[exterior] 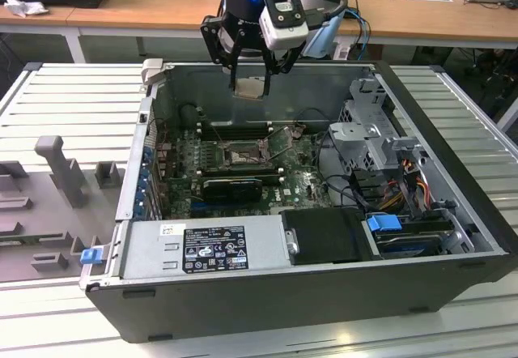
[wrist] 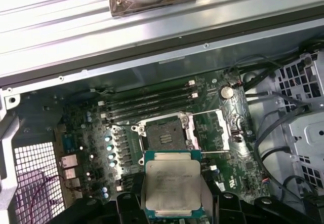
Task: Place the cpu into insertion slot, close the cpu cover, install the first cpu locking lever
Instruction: 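Place the cpu into insertion slot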
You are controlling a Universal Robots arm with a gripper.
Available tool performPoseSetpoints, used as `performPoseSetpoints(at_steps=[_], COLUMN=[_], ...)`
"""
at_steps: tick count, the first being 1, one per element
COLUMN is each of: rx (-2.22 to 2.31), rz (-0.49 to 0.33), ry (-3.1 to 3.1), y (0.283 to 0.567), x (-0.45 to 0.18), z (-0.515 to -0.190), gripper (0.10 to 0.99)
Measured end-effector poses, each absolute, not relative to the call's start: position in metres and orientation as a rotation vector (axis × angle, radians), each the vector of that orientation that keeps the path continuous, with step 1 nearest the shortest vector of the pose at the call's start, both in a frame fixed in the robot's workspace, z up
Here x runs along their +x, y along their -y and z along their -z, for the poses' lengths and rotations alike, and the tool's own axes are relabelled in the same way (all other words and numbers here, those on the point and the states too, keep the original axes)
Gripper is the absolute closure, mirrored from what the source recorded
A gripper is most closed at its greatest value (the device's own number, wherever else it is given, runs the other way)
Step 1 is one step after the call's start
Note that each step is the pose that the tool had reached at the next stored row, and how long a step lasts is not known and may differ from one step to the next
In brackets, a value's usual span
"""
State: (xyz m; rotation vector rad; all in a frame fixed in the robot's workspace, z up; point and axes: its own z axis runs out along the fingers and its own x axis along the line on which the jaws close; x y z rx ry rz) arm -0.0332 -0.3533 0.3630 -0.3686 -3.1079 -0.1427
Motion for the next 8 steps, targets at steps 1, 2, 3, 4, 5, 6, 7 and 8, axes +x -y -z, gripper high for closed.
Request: performPoseSetpoints(at_steps=[1, 2, 3, 4, 5, 6, 7, 8], rx=[-0.373, -0.380, -0.384, -0.389, -0.396, -0.404, -0.409, -0.413], rz=[0.143, 0.143, 0.143, 0.143, 0.143, 0.143, 0.143, 0.143], ry=[3.107, 3.107, 3.106, 3.106, 3.105, 3.105, 3.104, 3.104], y=[0.3533, 0.3533, 0.3533, 0.3533, 0.3533, 0.3533, 0.3533, 0.3533], x=[-0.0332, -0.0331, -0.0332, -0.0332, -0.0332, -0.0332, -0.0332, -0.0331], z=[-0.3630, -0.3630, -0.3630, -0.3630, -0.3630, -0.3630, -0.3630, -0.3630], gripper=[0.561, 0.561, 0.561, 0.561, 0.561, 0.561, 0.561, 0.561])
